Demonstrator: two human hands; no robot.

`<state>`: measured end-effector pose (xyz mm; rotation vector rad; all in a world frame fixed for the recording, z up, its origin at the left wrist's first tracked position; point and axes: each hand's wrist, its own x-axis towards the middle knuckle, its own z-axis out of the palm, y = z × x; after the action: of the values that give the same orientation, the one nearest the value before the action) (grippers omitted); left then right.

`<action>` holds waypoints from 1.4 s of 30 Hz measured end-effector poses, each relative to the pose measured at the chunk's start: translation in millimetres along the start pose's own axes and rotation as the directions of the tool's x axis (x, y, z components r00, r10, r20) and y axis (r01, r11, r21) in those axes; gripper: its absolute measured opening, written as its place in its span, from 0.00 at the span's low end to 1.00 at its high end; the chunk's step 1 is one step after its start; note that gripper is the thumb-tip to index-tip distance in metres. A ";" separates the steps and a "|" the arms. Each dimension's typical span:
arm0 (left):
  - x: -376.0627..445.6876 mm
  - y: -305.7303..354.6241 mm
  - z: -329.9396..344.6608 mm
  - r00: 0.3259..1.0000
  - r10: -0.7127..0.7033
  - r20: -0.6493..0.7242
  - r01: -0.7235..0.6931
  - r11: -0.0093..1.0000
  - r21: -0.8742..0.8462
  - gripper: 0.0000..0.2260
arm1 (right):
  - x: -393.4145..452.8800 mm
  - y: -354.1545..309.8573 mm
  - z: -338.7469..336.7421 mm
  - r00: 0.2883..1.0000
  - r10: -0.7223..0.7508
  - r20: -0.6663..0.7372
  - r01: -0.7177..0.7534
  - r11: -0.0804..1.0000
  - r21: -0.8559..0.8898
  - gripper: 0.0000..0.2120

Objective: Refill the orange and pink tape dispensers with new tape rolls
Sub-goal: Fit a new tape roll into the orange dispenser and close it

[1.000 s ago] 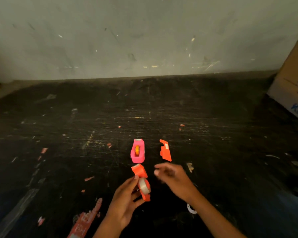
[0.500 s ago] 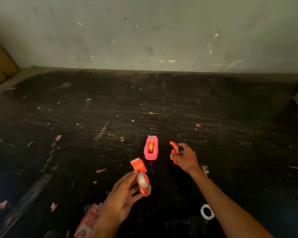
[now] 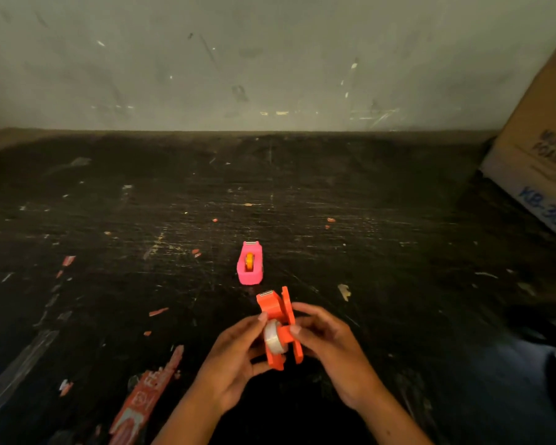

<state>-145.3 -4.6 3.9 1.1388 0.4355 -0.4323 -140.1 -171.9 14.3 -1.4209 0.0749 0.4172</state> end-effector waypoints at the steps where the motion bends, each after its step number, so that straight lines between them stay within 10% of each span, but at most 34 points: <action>1: -1.7 -0.2 0.9 1.000 0.011 0.011 -0.011 1.000 0.016 0.16 | -4.0 -0.2 -0.7 1.000 -0.020 -0.008 0.020 1.000 -0.010 0.16; 28: -25.0 11.6 25.2 0.962 0.271 -0.022 -0.267 0.957 0.117 0.14 | -17.4 -0.8 21.1 0.963 -0.257 -0.087 0.265 0.958 0.107 0.15; 33: -21.6 6.1 30.7 0.985 0.171 0.032 -0.170 0.985 -0.031 0.16 | -16.4 -8.5 10.4 0.929 -0.349 -0.127 0.301 0.908 -0.293 0.13; 42: -22.8 6.6 35.1 0.961 0.276 0.025 -0.276 0.943 0.187 0.16 | -15.6 -35.4 4.8 0.906 -0.418 0.067 0.371 0.709 -0.600 0.08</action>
<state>-156.9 -32.5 33.6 1.3626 0.2334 -0.2292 -144.0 -174.1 53.0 -2.0301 -0.3349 0.0120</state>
